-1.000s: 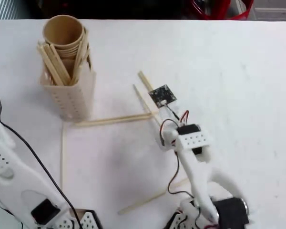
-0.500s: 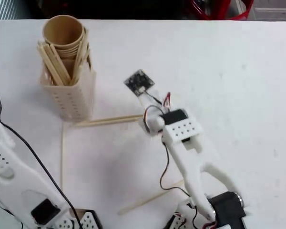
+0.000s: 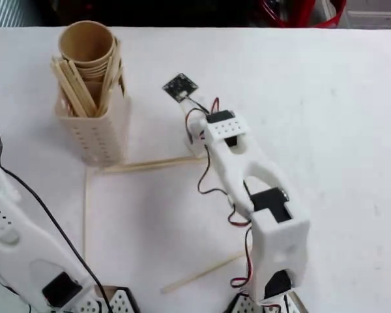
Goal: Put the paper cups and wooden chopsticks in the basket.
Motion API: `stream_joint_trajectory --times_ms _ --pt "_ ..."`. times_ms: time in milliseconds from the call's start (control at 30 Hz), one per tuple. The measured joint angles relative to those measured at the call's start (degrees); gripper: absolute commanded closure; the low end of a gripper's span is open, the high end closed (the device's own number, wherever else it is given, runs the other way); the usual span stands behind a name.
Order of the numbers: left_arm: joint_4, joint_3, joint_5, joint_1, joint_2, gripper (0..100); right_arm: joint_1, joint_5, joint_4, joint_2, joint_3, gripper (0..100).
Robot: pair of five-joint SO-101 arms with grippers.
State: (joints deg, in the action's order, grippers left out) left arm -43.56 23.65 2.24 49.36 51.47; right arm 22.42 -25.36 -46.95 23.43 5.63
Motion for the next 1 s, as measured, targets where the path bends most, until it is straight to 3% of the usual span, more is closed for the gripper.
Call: stream_joint_trajectory --times_ms 100,233,667,1000 --pt "0.00 0.00 0.00 0.00 0.00 87 -1.32 0.00 -2.46 2.55 -2.02 82.6" --pt "0.00 0.00 0.00 0.00 0.00 87 -1.32 0.00 -3.43 3.25 -2.64 98.8" --pt "0.00 0.00 0.00 0.00 0.00 87 -0.88 3.25 -7.12 0.09 -2.55 98.2" --pt "0.00 0.00 0.00 0.00 0.00 87 -0.97 7.47 -15.91 -22.68 -2.55 98.2"
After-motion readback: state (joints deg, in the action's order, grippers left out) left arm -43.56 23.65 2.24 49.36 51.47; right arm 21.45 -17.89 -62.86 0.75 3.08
